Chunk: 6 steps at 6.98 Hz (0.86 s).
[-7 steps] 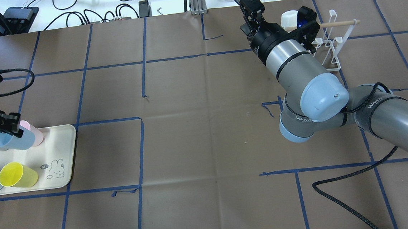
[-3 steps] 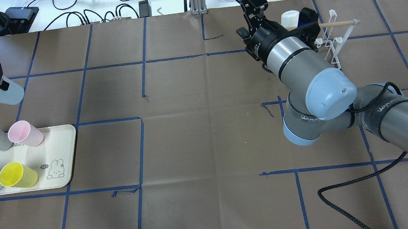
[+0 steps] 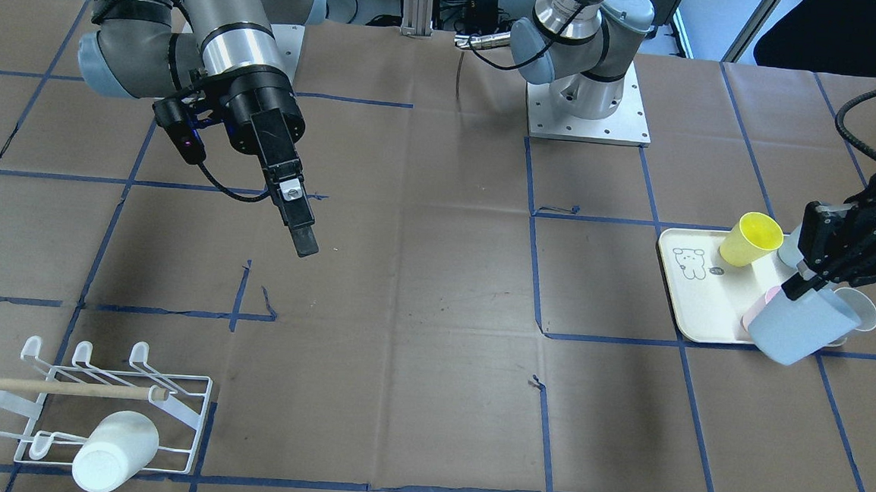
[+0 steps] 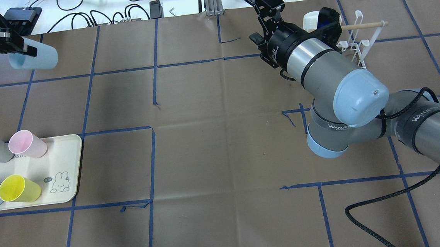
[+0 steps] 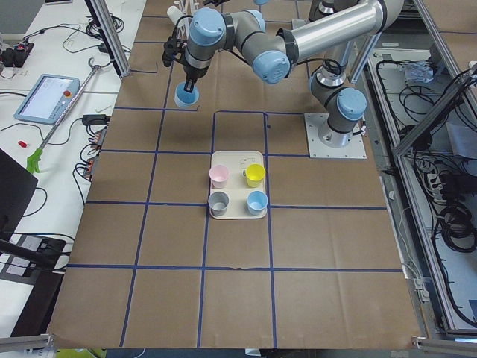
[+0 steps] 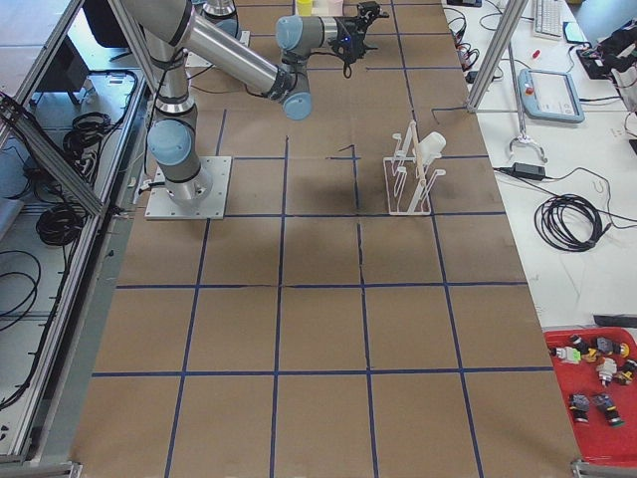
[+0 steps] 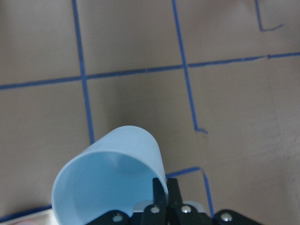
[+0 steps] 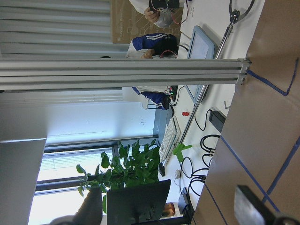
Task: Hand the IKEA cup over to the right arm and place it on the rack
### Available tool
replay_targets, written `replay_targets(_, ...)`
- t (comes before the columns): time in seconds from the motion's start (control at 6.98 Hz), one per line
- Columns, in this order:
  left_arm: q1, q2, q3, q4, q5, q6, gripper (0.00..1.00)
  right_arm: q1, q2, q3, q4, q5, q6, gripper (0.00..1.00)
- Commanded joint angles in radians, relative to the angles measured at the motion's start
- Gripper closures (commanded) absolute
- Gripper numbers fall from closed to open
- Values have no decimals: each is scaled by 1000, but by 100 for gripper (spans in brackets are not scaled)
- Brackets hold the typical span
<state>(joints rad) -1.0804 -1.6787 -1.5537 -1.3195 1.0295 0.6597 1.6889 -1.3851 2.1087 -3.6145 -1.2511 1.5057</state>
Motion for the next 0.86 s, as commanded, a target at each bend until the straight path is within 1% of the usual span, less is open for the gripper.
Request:
replay_targets(0.0, -42, -10, -131, 316, -217, 26, 100, 0, 0, 1, 2, -4, -7, 0)
replay_targets(0.14, -68, -22, -214, 544, -267, 20, 100, 0, 6, -1, 3, 8, -4, 0)
replay_targets(0.29, -82, -29, -285, 679, -343, 20, 100, 0, 5, 1, 3, 94, 4, 0)
replay_targets(0.43, -85, -30, -349, 798, -427, 21, 100, 0, 4, 1, 3, 102, 5, 0)
replay_targets(0.57, -108, -30, -417, 903, -462, 23, 100, 0, 4, 1, 0, 93, 5, 0)
replay_targets(0.72, -146, -42, -483, 1040, -511, 23, 100, 0, 4, -1, 0, 32, 4, 0)
